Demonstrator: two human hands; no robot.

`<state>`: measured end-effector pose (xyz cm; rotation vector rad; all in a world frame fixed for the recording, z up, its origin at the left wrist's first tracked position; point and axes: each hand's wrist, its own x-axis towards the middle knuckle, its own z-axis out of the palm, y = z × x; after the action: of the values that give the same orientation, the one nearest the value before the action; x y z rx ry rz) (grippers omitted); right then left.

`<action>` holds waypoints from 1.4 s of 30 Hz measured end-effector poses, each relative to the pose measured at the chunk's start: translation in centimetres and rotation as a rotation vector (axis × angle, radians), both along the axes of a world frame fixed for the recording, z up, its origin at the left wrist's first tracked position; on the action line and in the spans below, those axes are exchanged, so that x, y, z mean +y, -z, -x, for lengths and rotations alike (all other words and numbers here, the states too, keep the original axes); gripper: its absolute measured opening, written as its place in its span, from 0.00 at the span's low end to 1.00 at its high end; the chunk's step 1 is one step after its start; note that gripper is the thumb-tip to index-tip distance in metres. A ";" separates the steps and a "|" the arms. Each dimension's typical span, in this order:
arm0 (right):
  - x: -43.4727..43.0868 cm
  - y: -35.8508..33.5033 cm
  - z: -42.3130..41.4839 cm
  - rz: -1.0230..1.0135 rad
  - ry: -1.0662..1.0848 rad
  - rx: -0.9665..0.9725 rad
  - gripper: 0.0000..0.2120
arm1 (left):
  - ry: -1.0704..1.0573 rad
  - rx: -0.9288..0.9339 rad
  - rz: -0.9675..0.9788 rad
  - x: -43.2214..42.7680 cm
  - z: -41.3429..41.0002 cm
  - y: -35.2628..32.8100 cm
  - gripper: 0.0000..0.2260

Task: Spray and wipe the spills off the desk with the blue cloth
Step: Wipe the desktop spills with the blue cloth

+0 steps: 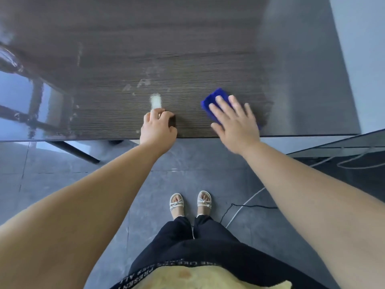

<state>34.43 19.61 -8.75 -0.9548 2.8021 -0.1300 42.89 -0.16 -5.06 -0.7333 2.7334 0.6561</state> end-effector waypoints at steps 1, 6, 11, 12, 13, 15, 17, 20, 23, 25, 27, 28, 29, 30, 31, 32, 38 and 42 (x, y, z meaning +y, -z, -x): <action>1.0 0.0 0.7 -0.007 0.112 -0.005 0.28 | 0.005 -0.002 -0.006 -0.1 0.0 -0.1 0.21; -2.9 -0.6 -1.3 -0.060 0.393 -0.061 0.30 | -0.027 0.015 -0.062 -0.1 -0.4 -0.2 0.20; -8.2 -1.1 -5.4 -0.078 -0.041 -0.117 0.29 | -0.079 0.021 -0.023 -2.0 -2.3 -0.4 0.20; -7.7 -1.1 -4.7 -0.082 -0.080 -0.104 0.28 | -0.092 0.015 -0.015 -2.6 -2.6 -0.5 0.20; -7.0 -1.0 -3.9 -0.085 -0.079 -0.091 0.27 | -0.109 0.007 -0.012 -3.4 -3.0 -0.5 0.20; -5.2 -0.9 -2.3 -0.102 0.036 -0.079 0.27 | -0.146 -0.009 -0.008 -4.8 -3.7 -0.7 0.19; -5.0 -0.9 -1.8 -0.133 0.191 -0.077 0.27 | -0.183 -0.018 -0.003 -6.1 -4.5 -0.8 0.19; -8.7 -1.2 -4.3 -0.145 0.263 -0.097 0.30 | -0.197 -0.018 -0.009 -7.4 -5.6 -0.6 0.19; -13.0 -1.5 -7.6 -0.086 0.031 -0.165 0.30 | -0.184 0.005 -0.013 -8.1 -6.3 -0.4 0.19; -13.9 -1.8 -8.0 -0.075 -0.085 -0.166 0.29 | -0.198 0.019 -0.007 -8.6 -6.7 -0.3 0.18; -13.0 -2.2 -6.9 -0.086 -0.170 -0.102 0.28 | -0.214 0.024 -0.010 -9.4 -7.0 -0.2 0.19; -12.2 -2.4 -6.1 -0.098 -0.234 -0.057 0.28 | -0.219 0.024 -0.012 -9.7 -7.2 -0.2 0.19; -11.6 -2.4 -5.2 -0.116 -0.319 -0.024 0.29 | -0.225 0.029 -0.011 -10.1 -7.4 -0.1 0.19; -11.2 -2.4 -4.5 -0.138 -0.411 -0.005 0.30 | -0.232 0.035 -0.004 -10.5 -7.7 0.0 0.18; -11.1 -2.4 -3.7 -0.147 -0.495 -0.001 0.33 | -0.236 0.038 0.006 -10.9 -7.9 0.0 0.18; -11.1 -2.3 -3.1 -0.151 -0.567 -0.006 0.35 | -0.242 0.037 0.015 -11.3 -8.2 0.0 0.18; -12.2 -1.2 -2.5 -0.247 -0.685 0.057 0.38 | -0.296 0.029 0.049 -13.7 -9.9 0.3 0.19; -15.3 -0.6 -4.4 -0.206 -0.670 0.159 0.38 | -0.272 0.030 0.111 -15.3 -10.8 0.6 0.18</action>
<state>38.87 4.33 -8.20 -1.8315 2.3892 0.3279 53.65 -15.42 -5.64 -1.1437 2.7402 0.5758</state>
